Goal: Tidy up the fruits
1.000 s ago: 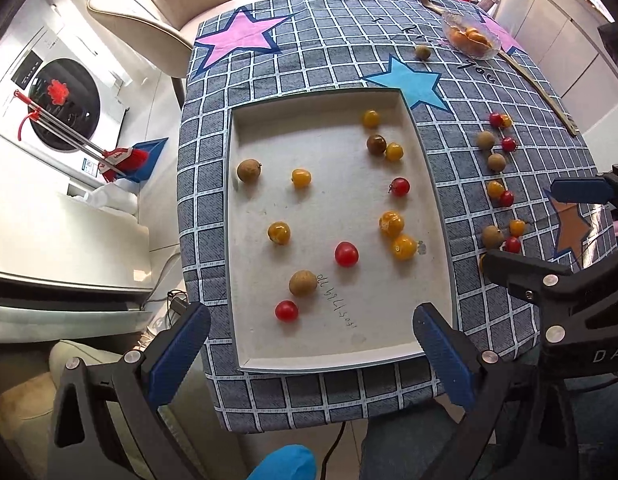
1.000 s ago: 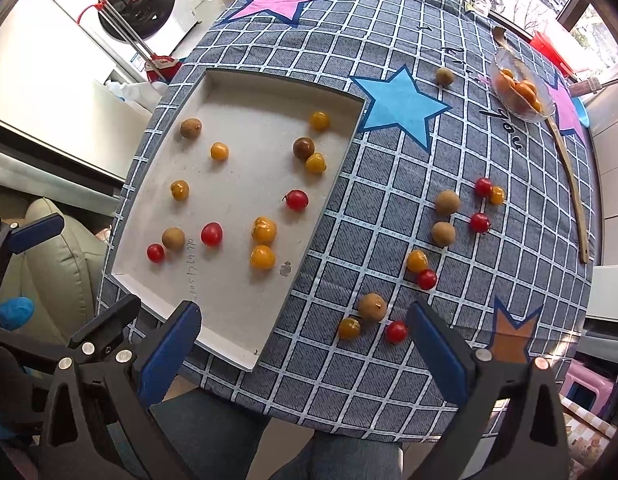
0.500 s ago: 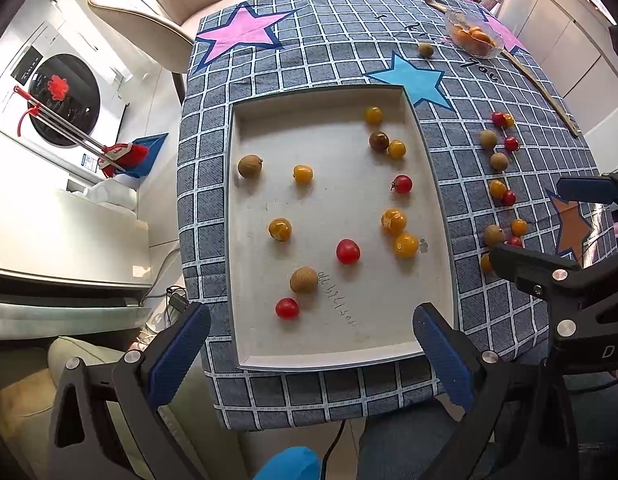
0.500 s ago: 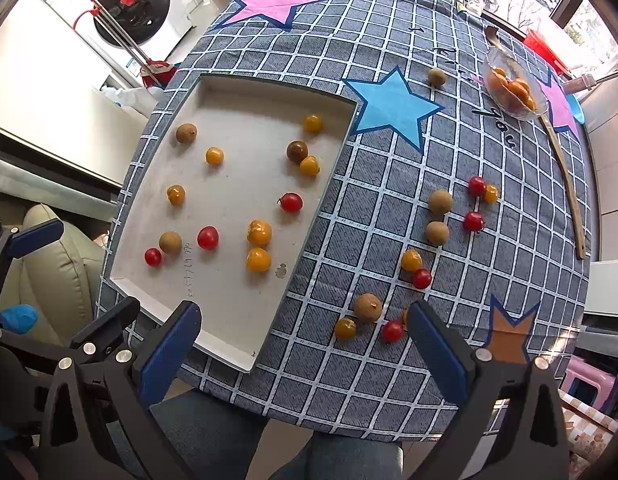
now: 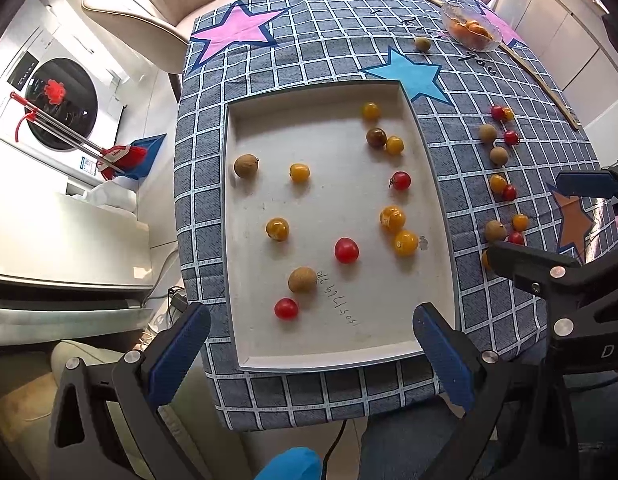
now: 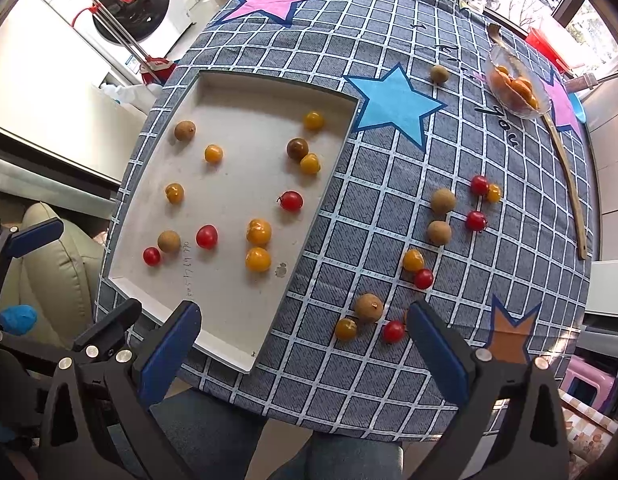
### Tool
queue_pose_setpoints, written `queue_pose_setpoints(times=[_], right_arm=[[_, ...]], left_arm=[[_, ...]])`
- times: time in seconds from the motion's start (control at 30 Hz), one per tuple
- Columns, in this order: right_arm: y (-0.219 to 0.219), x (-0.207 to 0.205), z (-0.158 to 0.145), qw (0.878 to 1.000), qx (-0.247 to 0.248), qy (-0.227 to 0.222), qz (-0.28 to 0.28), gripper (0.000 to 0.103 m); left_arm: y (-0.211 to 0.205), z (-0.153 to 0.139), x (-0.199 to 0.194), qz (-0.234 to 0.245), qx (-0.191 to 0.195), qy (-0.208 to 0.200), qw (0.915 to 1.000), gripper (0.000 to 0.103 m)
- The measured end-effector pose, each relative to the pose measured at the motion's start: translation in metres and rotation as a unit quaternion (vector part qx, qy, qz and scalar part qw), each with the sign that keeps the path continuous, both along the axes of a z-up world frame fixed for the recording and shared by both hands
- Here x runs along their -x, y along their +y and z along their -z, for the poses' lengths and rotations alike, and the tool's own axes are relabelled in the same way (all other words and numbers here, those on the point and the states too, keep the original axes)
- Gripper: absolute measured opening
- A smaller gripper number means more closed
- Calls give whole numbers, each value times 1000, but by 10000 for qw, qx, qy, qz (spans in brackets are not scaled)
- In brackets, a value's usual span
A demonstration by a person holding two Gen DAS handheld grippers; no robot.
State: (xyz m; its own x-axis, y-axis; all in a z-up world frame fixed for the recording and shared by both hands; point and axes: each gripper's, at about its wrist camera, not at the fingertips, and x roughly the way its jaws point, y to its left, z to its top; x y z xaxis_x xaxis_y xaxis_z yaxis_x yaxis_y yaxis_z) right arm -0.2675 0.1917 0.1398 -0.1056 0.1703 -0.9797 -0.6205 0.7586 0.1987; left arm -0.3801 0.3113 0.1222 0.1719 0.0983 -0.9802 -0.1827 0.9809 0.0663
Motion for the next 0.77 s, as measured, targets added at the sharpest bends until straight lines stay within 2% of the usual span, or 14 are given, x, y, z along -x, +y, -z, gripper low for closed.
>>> queue_pose_setpoints(times=[0.53, 0.77], right_arm=[[0, 1, 1, 10000, 41, -3, 22, 103], [1, 1, 2, 10000, 45, 9, -7, 103]], left_arm=[[-3, 6, 0, 105, 78, 99, 9999, 102], [0, 1, 1, 47, 192, -68, 9998, 102]])
